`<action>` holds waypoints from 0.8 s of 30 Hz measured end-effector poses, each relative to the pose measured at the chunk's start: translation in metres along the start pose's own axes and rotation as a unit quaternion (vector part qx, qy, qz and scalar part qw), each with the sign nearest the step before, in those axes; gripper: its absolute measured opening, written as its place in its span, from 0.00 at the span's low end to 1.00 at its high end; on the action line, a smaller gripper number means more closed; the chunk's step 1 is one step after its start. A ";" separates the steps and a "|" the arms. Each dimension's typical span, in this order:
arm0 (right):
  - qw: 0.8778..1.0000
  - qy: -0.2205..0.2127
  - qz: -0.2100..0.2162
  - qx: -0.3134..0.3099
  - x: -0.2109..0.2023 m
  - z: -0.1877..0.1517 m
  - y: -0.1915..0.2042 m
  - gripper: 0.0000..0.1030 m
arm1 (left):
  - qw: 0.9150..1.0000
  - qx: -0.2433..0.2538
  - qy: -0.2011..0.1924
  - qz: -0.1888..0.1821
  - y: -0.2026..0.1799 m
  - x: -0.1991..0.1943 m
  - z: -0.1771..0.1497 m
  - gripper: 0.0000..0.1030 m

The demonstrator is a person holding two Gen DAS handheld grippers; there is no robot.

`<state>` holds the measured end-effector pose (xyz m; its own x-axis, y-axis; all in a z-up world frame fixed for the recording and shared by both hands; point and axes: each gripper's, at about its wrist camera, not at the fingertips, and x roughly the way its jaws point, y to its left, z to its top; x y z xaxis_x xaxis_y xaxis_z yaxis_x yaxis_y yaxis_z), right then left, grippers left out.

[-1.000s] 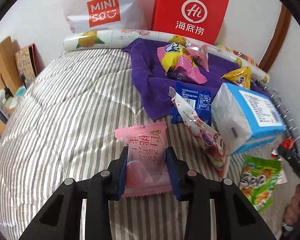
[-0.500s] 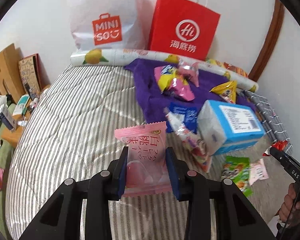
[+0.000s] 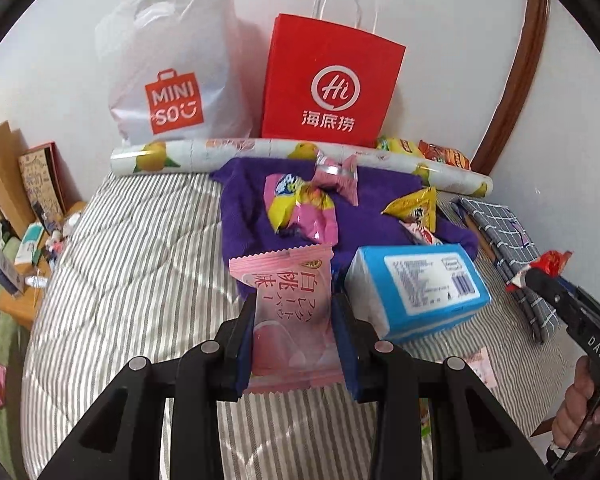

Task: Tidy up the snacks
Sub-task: 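Carry both held packets up over the purple towel with both tools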

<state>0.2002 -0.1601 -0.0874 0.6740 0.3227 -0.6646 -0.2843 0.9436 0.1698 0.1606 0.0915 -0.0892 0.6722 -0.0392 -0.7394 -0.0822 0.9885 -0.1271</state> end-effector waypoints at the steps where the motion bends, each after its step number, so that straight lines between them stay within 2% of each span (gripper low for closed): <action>1: 1.000 -0.002 0.001 -0.002 0.002 0.005 0.002 0.39 | 1.000 0.003 -0.001 0.005 -0.002 0.002 0.005 0.33; 6: 1.000 -0.015 0.003 -0.015 0.014 0.034 0.009 0.39 | 1.000 0.004 -0.009 0.023 -0.005 0.011 0.030 0.33; 14: 0.999 -0.033 0.026 -0.021 0.043 0.074 0.017 0.39 | 1.000 -0.021 -0.009 0.010 -0.010 0.040 0.063 0.33; 24: 0.998 -0.007 0.055 -0.014 0.111 0.096 0.005 0.39 | 1.000 -0.018 0.000 0.005 -0.033 0.089 0.084 0.33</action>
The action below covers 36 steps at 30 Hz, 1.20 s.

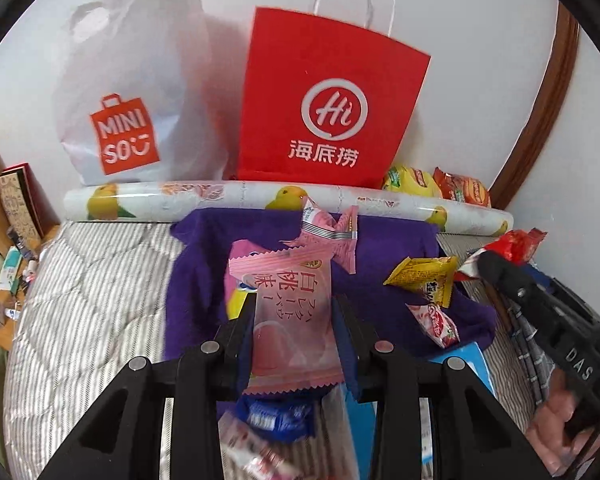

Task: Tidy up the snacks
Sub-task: 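Carry both held packets up over the purple towel with both tools, then open the right tool to drop the red packet while the left tool releases the pink bag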

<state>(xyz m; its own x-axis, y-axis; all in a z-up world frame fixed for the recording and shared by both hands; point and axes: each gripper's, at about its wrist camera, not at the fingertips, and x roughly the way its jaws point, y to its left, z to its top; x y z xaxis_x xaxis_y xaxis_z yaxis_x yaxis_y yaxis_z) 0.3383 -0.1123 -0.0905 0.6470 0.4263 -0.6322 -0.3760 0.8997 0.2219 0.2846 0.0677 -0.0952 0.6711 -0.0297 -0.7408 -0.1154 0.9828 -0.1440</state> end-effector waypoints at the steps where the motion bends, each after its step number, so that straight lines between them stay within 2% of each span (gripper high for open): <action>1: 1.000 0.001 0.003 0.005 0.006 -0.002 -0.003 0.39 | 1.000 0.001 0.004 0.000 -0.002 0.007 0.000 0.33; 5: 1.000 0.011 0.010 0.017 0.021 -0.014 -0.011 0.39 | 1.000 0.005 0.013 -0.007 -0.008 0.027 -0.003 0.33; 11: 0.999 0.041 -0.027 0.016 0.039 -0.025 -0.015 0.39 | 0.999 0.013 0.028 -0.009 -0.011 0.044 -0.015 0.33; 14: 0.999 0.045 -0.011 0.025 0.041 -0.028 -0.015 0.39 | 0.999 0.022 0.027 0.001 -0.014 0.049 -0.016 0.33; 18: 0.999 0.046 -0.020 0.018 0.043 -0.031 -0.011 0.39 | 0.999 0.024 0.023 0.004 -0.015 0.050 -0.018 0.33; 24: 0.998 0.053 -0.011 0.030 0.048 -0.034 -0.011 0.40 | 1.000 0.016 0.021 0.004 -0.013 0.051 -0.019 0.33; 36: 0.996 0.068 -0.032 0.038 0.060 -0.039 -0.016 0.40 | 1.000 0.003 0.027 0.005 -0.009 0.054 -0.020 0.33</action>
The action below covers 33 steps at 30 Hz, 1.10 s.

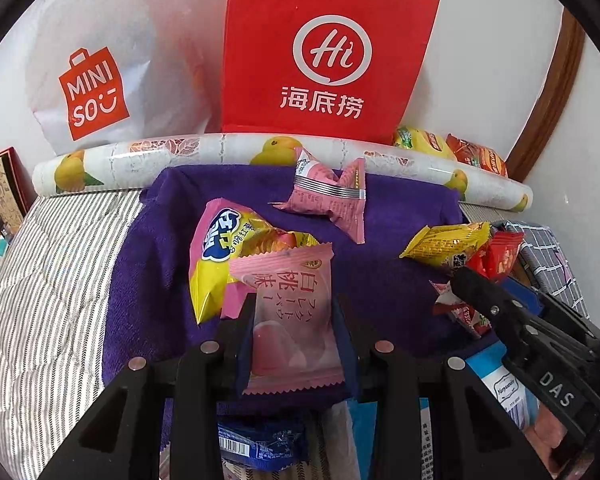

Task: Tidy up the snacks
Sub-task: 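Open the right tool to drop the red packet while the left tool releases the pink bag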

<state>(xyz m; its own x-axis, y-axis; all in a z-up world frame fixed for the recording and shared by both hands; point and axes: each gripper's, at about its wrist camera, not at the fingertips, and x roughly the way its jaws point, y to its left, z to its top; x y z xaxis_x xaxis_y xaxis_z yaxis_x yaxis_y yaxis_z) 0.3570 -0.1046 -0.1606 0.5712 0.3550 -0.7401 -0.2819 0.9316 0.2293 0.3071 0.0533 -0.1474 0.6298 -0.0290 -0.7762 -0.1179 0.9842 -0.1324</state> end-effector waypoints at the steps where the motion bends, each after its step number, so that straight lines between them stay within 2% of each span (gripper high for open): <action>1: 1.000 0.001 -0.002 0.002 0.001 -0.001 0.000 0.40 | 1.000 -0.001 -0.001 -0.001 0.000 0.000 0.000 0.33; 11: 1.000 0.011 -0.009 0.010 0.007 -0.001 -0.003 0.40 | 1.000 0.002 0.004 -0.007 -0.002 0.004 0.000 0.33; 13: 1.000 0.013 -0.009 0.009 0.007 -0.001 -0.003 0.42 | 1.000 0.003 0.003 -0.007 -0.002 0.004 0.000 0.34; 16: 1.000 0.017 0.000 0.013 0.007 0.000 -0.005 0.50 | 1.000 0.003 0.004 -0.008 -0.002 0.004 0.000 0.34; 23: 1.000 -0.001 0.003 0.016 -0.003 0.002 -0.004 0.53 | 1.000 0.003 0.004 -0.008 -0.003 0.005 0.000 0.34; 28: 1.000 -0.009 0.001 0.021 -0.007 0.003 -0.005 0.60 | 1.000 0.010 0.005 -0.005 -0.006 0.007 -0.001 0.34; 33: 1.000 -0.011 -0.004 0.016 -0.008 0.003 -0.003 0.60 | 1.000 0.010 0.006 -0.007 -0.006 0.008 -0.001 0.34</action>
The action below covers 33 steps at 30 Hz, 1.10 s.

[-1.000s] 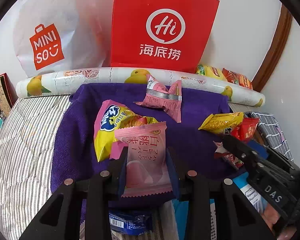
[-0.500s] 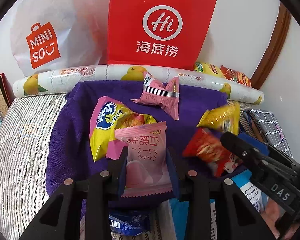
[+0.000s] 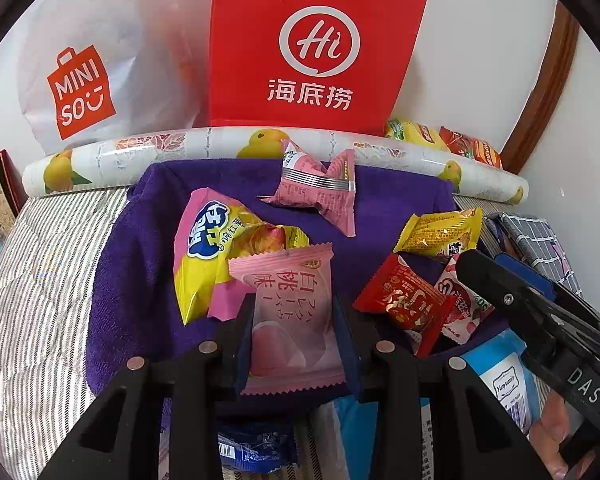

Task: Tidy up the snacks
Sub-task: 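Open the right tool to drop the red packet while the left tool releases the pink bag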

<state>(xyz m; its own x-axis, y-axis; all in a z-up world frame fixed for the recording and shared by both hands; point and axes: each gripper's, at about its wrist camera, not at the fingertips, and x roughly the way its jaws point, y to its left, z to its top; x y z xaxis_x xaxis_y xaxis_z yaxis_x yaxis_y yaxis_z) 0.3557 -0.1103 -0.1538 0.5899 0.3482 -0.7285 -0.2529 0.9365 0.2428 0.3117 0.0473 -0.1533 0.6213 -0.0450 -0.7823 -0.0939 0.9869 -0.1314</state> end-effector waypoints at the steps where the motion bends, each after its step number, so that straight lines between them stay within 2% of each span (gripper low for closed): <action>1: 1.000 -0.001 -0.001 0.000 0.000 0.000 0.000 0.60 | 1.000 0.000 0.001 0.000 0.000 0.001 0.000 0.34; 6: 1.000 -0.001 -0.002 0.003 -0.001 0.000 -0.001 0.60 | 1.000 -0.009 0.005 -0.008 0.003 0.003 0.000 0.36; 9: 1.000 0.002 -0.003 0.003 0.000 -0.001 -0.001 0.61 | 1.000 -0.011 0.009 -0.014 0.003 0.004 0.000 0.50; 12: 1.000 0.002 -0.005 0.001 0.001 -0.001 0.000 0.61 | 1.000 -0.011 0.009 -0.011 0.002 0.004 0.001 0.53; 15: 1.000 0.000 -0.005 0.001 -0.001 -0.001 0.000 0.61 | 1.000 -0.020 0.008 -0.017 0.005 0.003 0.002 0.64; 23: 1.000 0.004 -0.008 -0.009 0.001 -0.003 0.000 0.63 | 0.998 -0.053 -0.007 -0.039 0.016 -0.007 0.006 0.69; 30: 0.998 -0.041 -0.020 -0.036 -0.012 -0.002 0.008 0.64 | 0.997 -0.064 -0.020 -0.041 0.021 -0.015 0.008 0.69; 33: 0.998 -0.049 -0.019 -0.021 -0.016 0.001 0.005 0.65 | 0.997 -0.062 -0.027 -0.042 0.020 -0.020 0.008 0.69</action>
<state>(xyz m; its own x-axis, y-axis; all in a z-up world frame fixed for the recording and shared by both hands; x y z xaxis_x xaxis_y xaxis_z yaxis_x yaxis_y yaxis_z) 0.3456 -0.1117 -0.1401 0.6720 0.3161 -0.6697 -0.2586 0.9476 0.1878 0.3040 0.0694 -0.1356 0.6718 -0.1147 -0.7318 -0.1333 0.9531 -0.2718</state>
